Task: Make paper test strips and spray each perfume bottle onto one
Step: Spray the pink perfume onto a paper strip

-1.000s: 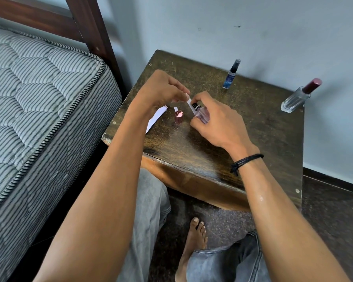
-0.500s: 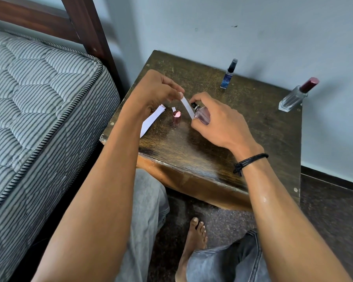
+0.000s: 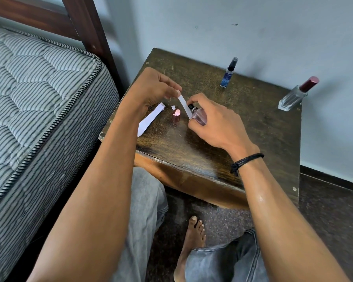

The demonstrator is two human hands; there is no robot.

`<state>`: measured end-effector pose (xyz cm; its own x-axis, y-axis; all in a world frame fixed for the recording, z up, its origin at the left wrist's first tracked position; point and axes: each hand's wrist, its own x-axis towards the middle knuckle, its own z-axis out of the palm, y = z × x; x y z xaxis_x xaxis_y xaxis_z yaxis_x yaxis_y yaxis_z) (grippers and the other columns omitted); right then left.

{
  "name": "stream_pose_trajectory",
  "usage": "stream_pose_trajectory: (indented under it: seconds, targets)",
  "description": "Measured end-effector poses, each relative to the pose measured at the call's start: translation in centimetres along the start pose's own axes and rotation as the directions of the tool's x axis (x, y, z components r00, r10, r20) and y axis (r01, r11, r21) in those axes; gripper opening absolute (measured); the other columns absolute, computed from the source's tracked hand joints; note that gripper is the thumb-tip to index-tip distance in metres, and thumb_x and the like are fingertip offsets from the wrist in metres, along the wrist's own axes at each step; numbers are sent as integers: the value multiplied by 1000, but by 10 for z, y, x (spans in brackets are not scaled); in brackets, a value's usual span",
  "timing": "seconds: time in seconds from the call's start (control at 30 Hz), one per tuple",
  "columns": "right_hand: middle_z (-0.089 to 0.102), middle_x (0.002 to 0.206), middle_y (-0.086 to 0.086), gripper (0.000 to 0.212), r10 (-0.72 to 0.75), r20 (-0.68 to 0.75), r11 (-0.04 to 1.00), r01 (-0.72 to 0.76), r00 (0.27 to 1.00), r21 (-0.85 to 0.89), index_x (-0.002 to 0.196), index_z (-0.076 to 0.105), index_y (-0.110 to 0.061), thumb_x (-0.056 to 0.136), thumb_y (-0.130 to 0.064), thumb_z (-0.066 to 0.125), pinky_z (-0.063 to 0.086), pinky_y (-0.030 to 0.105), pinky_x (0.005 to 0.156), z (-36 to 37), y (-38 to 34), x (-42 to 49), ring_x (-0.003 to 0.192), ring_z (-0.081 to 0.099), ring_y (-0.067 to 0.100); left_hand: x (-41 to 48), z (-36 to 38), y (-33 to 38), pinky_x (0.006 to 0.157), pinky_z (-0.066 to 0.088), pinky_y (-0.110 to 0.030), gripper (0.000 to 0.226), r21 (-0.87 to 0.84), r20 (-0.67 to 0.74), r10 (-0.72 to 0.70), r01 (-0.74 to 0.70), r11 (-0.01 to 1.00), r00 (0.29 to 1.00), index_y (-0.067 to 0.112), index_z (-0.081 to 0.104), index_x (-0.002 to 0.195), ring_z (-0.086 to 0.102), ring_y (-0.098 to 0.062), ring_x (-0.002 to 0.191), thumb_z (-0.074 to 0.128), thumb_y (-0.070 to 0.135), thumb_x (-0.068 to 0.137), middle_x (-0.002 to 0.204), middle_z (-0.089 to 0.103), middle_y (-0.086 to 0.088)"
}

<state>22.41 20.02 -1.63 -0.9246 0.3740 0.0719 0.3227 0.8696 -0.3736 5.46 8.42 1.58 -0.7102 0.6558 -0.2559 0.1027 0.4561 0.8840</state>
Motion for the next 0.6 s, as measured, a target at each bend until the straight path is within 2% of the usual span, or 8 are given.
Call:
stream_pose_trajectory:
  seconds: [0.17, 0.37, 0.47, 0.6]
  targets:
    - [53, 93, -14, 35, -4, -15, 1000, 4, 1000, 1, 126, 47, -37, 94, -42, 59, 34, 31, 55, 1, -1, 0, 74, 55, 20, 2, 0, -2, 65, 53, -14, 16, -8, 6, -1, 1, 1000, 1000, 4, 79, 96, 61, -8, 65, 79, 2, 80, 83, 73, -15]
    - [57, 92, -12, 32, -1, -6, 1000, 1, 1000, -4, 122, 47, -37, 93, -43, 58, 43, 34, 56, 3, -1, 0, 72, 57, 22, 2, 0, -5, 66, 55, -13, 17, -7, 5, -6, 6, 1000, 1000, 4, 79, 97, 63, -14, 74, 79, 3, 80, 96, 76, -21]
    - [59, 93, -11, 33, -7, 5, 1000, 8, 1000, -25, 123, 46, -37, 93, -45, 58, 45, 34, 56, 4, 0, 1, 71, 57, 22, 2, 0, -5, 72, 57, -17, 17, -2, 10, -4, 4, 1000, 1000, 5, 79, 97, 63, -13, 74, 79, 3, 80, 97, 76, -22]
    - [56, 92, -12, 33, -11, 5, 999, 11, 1000, -34, 124, 46, -36, 94, -45, 58, 39, 32, 53, 4, 0, 1, 71, 56, 21, 2, 0, -5, 88, 58, -30, 16, 8, 12, -7, 7, 1000, 1000, 6, 80, 96, 62, -16, 78, 79, 5, 80, 99, 75, -22]
